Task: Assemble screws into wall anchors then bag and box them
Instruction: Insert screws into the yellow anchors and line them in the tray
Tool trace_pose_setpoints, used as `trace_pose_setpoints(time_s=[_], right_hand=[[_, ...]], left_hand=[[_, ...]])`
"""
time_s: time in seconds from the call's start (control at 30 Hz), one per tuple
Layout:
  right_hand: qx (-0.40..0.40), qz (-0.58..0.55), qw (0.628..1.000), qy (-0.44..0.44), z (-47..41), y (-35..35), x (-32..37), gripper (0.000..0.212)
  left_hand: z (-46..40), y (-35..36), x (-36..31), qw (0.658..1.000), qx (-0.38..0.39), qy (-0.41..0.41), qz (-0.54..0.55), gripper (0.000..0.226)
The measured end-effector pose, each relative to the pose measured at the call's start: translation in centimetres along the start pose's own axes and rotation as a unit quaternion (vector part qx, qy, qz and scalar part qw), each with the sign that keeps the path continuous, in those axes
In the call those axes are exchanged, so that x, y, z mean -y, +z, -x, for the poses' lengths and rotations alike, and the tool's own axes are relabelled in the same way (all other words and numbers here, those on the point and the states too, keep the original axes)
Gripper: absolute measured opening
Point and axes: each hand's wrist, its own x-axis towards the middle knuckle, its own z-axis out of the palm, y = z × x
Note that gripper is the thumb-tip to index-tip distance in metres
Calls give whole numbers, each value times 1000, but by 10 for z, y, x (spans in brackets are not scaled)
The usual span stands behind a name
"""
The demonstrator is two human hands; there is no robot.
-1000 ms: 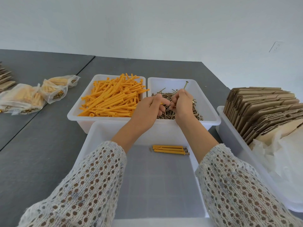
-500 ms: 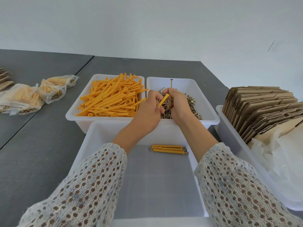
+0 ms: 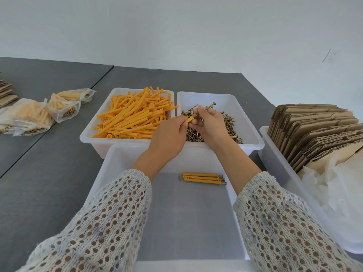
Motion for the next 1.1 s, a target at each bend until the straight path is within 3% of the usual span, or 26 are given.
trace_pose_setpoints(time_s=[0.3, 0.63, 0.77, 0.93, 1.1], right_hand=[[-25, -38, 999, -1, -1, -3, 2, 27], [70, 155, 985, -8, 4, 3, 0, 22], [110, 205, 972, 9, 6, 5, 1, 39], [36, 178, 983, 23, 2, 5, 4, 53], [-70, 81, 993, 57, -3, -1, 5, 52]], left_hand=[[0, 3, 2, 1000, -5, 7, -8, 20], [-3, 4, 5, 998, -20, -53, 28, 22], [-4, 2, 3, 987, -47, -89, 123, 24], [-5, -2, -3, 957, -105, -106, 247, 31], [-5, -8, -15, 927, -114, -79, 347, 33]])
